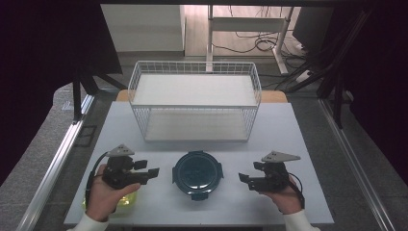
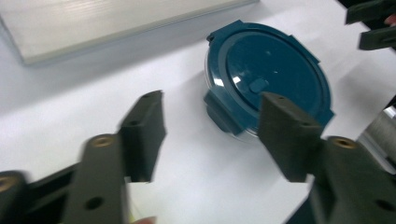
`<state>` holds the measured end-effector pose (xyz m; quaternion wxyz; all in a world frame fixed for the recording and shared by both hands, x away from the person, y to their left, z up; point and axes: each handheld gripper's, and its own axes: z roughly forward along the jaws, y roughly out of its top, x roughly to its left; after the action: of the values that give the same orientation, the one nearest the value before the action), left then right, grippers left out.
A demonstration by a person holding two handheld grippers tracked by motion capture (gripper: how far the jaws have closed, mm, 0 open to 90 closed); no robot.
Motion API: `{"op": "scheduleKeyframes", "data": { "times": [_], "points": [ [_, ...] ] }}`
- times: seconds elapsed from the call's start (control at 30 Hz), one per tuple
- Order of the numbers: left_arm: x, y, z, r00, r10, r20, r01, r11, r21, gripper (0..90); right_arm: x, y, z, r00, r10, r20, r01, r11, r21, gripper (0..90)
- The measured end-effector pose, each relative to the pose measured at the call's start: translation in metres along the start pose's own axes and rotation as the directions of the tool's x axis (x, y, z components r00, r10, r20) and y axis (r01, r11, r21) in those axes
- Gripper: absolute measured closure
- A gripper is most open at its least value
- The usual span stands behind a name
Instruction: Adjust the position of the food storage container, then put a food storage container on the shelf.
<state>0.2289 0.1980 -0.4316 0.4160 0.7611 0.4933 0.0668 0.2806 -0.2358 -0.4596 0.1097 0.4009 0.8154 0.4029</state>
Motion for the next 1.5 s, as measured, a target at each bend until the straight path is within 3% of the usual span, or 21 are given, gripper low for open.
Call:
{"op": "scheduleKeyframes", "data": {
  "times": [0.07,0.2,0.33,0.6,0.77,0.8,1.13,1.33,1.5],
  "points": [
    [-0.003,-0.007,-0.006,0.9994,-0.035,-0.005,0.035,0.9993,-0.014,31.7,-0.001,0.0,0.0,1.0,0.004,-0.003,-0.004,1.0,-0.001,24.6],
    [-0.009,-0.018,-0.008,0.9964,-0.085,0.0,0.085,0.9963,-0.016,25.9,-0.001,0.001,0.001,1.0,0.004,-0.008,-0.004,1.0,-0.002,24.1],
    [-0.015,-0.03,-0.002,0.9895,-0.137,0.048,0.137,0.9906,-0.006,21.4,-0.003,0.002,0.002,0.9998,0.006,-0.021,-0.006,1.0,-0.002,23.5],
    [-0.017,-0.034,0.009,0.9855,-0.147,0.085,0.148,0.9889,-0.011,18.5,-0.005,0.005,0.002,0.9996,0.013,-0.024,-0.013,0.9997,-0.02,22.3],
    [-0.022,-0.038,0.015,0.9803,-0.175,0.091,0.18,0.9828,-0.044,11.8,-0.001,0.007,0.003,0.9987,0.001,-0.05,-0.004,0.999,-0.045,18.8],
    [-0.023,-0.038,0.016,0.9796,-0.178,0.094,0.183,0.9819,-0.05,11.8,0.002,0.009,0.004,0.9969,0.006,-0.078,-0.011,0.9982,-0.059,16.9],
    [-0.029,-0.033,0.017,0.9848,-0.148,0.091,0.154,0.9854,-0.072,12.8,0.012,0.01,0.001,0.9934,-0.004,-0.115,-0.006,0.9963,-0.086,15.8],
    [-0.033,-0.031,0.02,0.9872,-0.127,0.097,0.134,0.9884,-0.071,14.0,0.016,0.011,0.0,0.9934,-0.006,-0.115,-0.004,0.9962,-0.087,15.8],
    [-0.026,-0.025,0.031,0.9735,-0.193,0.123,0.202,0.977,-0.069,14.0,0.019,0.015,0.0,0.9889,0.03,-0.145,-0.043,0.9956,-0.083,14.0]
  ]
}}
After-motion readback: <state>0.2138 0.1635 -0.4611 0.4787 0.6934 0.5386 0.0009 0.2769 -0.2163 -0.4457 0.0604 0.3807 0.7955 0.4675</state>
